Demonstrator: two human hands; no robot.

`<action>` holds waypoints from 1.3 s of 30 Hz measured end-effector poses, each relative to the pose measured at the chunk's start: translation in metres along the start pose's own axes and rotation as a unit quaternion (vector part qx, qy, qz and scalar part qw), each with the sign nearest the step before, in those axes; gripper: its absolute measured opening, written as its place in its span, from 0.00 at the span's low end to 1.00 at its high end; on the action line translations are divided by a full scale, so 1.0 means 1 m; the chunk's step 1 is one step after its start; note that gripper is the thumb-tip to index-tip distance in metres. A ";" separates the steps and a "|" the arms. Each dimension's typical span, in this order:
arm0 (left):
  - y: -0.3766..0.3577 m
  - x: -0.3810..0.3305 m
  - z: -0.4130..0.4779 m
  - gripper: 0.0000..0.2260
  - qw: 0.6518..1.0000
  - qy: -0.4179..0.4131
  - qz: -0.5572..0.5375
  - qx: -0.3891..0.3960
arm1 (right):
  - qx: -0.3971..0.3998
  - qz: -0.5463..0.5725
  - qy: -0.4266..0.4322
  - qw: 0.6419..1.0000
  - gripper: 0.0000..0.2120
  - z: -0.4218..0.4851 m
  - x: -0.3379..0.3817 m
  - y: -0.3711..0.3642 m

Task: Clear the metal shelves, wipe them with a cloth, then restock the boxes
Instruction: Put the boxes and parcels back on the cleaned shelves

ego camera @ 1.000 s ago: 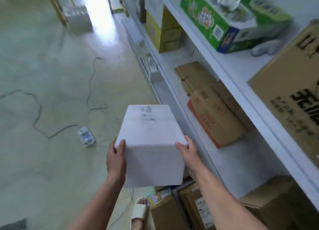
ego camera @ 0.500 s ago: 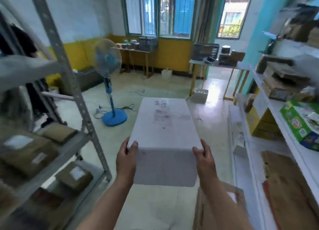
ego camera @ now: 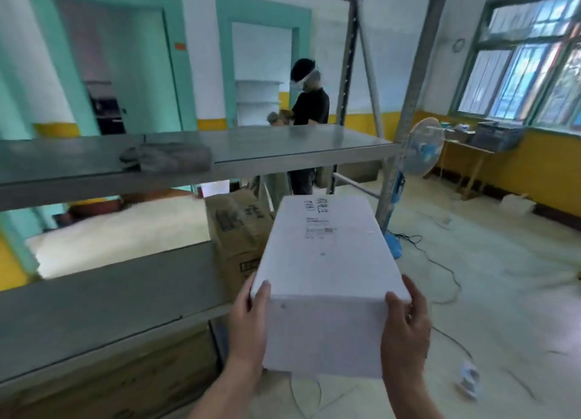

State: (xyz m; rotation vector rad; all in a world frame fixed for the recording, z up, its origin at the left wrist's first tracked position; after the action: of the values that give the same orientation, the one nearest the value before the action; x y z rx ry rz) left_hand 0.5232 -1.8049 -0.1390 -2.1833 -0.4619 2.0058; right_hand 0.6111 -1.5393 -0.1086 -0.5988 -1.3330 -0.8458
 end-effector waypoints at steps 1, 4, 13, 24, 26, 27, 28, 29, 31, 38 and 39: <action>0.029 -0.009 0.006 0.09 1.000 0.002 -0.019 -0.001 | -0.009 -0.001 0.017 1.000 0.24 -0.020 0.011 -0.023; 0.075 -0.023 0.013 0.11 0.999 0.025 -0.041 0.015 | -0.029 -0.009 0.047 0.998 0.27 -0.057 0.037 -0.056; 0.132 -0.065 0.011 0.17 0.994 0.012 -0.061 0.088 | -0.093 -0.024 0.132 0.987 0.27 -0.117 0.100 -0.076; 0.204 -0.094 0.022 0.13 0.996 -0.048 -0.073 0.037 | -0.034 0.033 0.065 0.997 0.26 -0.158 0.074 -0.145; 0.221 -0.099 0.026 0.11 0.996 -0.057 -0.063 0.014 | -0.011 0.044 0.052 0.998 0.26 -0.163 0.068 -0.165; 0.231 -0.099 0.029 0.11 0.996 -0.063 -0.058 0.000 | 0.003 0.052 0.046 0.998 0.26 -0.166 0.066 -0.176; 0.240 -0.100 0.032 0.11 0.996 -0.067 -0.054 -0.017 | 0.018 0.059 0.043 0.997 0.25 -0.169 0.065 -0.187; 0.253 -0.100 0.036 0.12 0.996 -0.071 -0.051 -0.036 | 0.039 0.066 0.041 0.996 0.25 -0.174 0.064 -0.200; 0.275 -0.100 0.042 0.14 0.994 -0.074 -0.047 -0.071 | 0.093 0.077 0.038 0.992 0.24 -0.181 0.064 -0.226; 0.359 -0.104 0.071 0.15 0.977 -0.118 -0.008 -0.175 | 0.307 0.070 -0.011 0.949 0.17 -0.206 0.050 -0.330; 0.369 -0.101 0.076 0.15 0.975 -0.117 -0.001 -0.187 | 0.335 0.058 -0.012 0.940 0.17 -0.207 0.046 -0.344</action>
State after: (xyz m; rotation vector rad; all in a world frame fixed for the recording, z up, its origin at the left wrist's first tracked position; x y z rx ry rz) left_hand 0.4889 -2.1930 -0.1643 -2.1365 -0.9396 2.3475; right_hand 0.4546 -1.9120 -0.1276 -0.1435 -1.4824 -0.2486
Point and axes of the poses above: each hand's wrist, its own z-axis towards the middle knuckle, its own y-axis out of the back of the hand, x = y × z, the point moved 8 cm from there along z, towards the middle knuckle, and after that the axes turned 4 degrees about -z, right-handed, at the moved point
